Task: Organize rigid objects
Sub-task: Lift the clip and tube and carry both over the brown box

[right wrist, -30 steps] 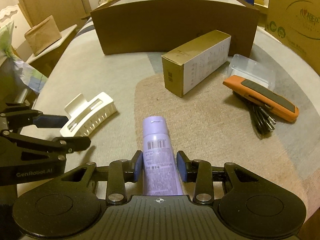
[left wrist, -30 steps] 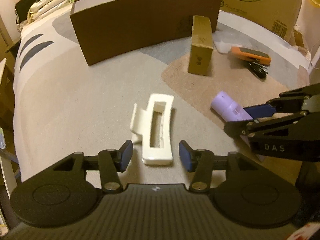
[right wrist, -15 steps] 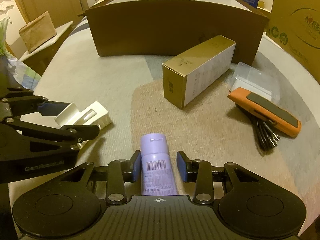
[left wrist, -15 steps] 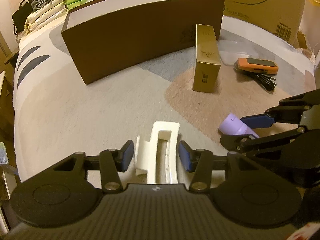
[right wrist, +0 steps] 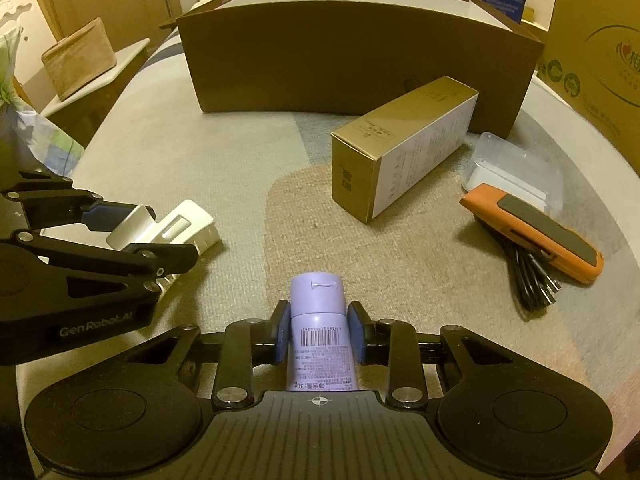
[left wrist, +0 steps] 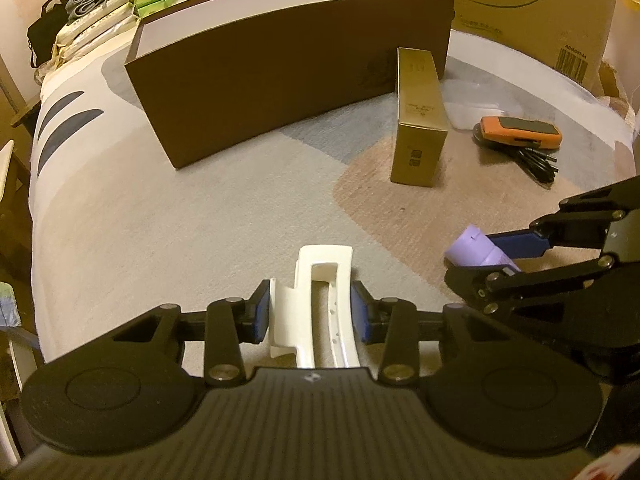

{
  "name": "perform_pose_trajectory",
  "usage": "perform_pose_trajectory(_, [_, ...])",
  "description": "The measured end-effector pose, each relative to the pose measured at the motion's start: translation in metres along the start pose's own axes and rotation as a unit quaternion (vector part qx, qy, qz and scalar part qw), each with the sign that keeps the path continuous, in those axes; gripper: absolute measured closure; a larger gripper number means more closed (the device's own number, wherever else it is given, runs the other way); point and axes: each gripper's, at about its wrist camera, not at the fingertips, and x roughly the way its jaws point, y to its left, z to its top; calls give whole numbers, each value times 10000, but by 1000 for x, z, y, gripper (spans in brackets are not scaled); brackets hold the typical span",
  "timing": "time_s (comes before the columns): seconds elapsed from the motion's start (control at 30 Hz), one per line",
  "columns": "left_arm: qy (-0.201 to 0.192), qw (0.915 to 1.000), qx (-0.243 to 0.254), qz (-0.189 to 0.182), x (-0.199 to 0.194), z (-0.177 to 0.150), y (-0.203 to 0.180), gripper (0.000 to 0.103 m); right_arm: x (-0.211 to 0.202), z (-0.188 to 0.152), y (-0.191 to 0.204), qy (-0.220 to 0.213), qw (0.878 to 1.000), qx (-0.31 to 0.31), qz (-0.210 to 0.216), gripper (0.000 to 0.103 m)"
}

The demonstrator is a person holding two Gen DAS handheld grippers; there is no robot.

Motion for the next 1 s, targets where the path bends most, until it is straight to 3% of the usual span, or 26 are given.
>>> perform_pose_trajectory(0.67, [-136,9998,-153,52,-23,-2,6,67,-21,-1,-3,-199,9995,154,176,76])
perform_pose_trajectory(1.0, [-505,9984,-196,131,-48,29,20,67,-49,30,-21,-560,9971,304,423,76])
